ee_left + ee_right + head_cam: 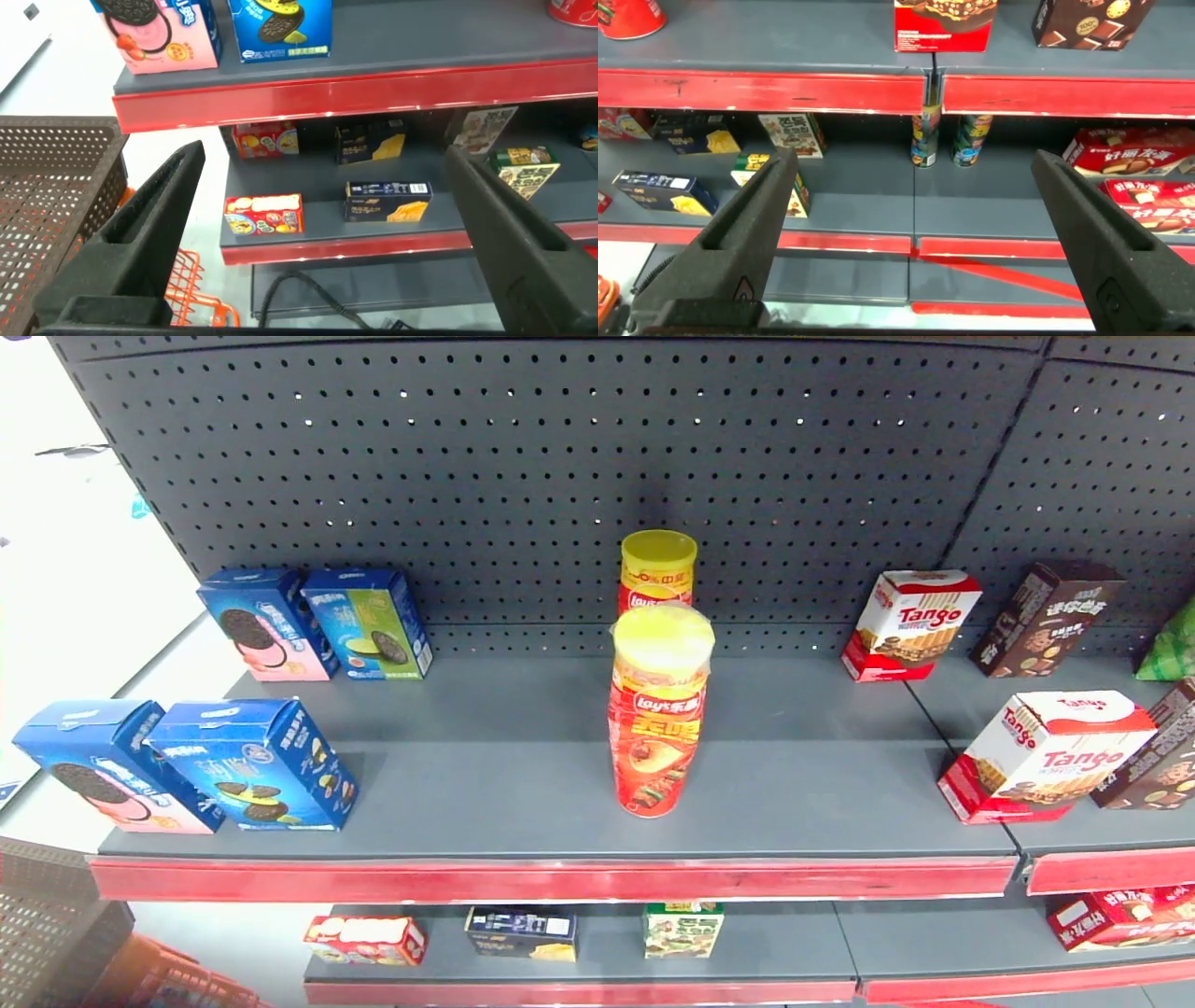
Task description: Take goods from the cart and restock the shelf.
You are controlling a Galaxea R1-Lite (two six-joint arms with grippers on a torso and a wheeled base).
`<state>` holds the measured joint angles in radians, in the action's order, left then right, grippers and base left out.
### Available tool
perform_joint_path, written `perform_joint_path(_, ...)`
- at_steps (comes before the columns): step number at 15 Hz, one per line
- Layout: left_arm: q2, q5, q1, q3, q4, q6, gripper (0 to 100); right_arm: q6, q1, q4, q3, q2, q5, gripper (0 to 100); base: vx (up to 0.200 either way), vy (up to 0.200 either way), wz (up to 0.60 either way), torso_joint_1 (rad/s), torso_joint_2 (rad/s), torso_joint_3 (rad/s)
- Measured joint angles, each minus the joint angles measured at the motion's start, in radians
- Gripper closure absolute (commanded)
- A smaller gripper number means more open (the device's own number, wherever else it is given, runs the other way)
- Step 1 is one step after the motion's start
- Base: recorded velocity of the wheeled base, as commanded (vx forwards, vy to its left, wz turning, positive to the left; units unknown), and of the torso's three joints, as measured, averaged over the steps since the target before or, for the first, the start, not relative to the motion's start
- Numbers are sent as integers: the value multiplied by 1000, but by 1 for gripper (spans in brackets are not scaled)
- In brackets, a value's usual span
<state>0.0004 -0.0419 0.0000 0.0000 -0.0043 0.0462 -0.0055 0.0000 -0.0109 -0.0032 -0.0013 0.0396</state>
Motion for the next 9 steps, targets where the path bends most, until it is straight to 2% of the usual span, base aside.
perform_joint_path(9,0,0,0,0,0,-3,0,0,0,0,0,0,0,0,0,0,0,0,0,0)
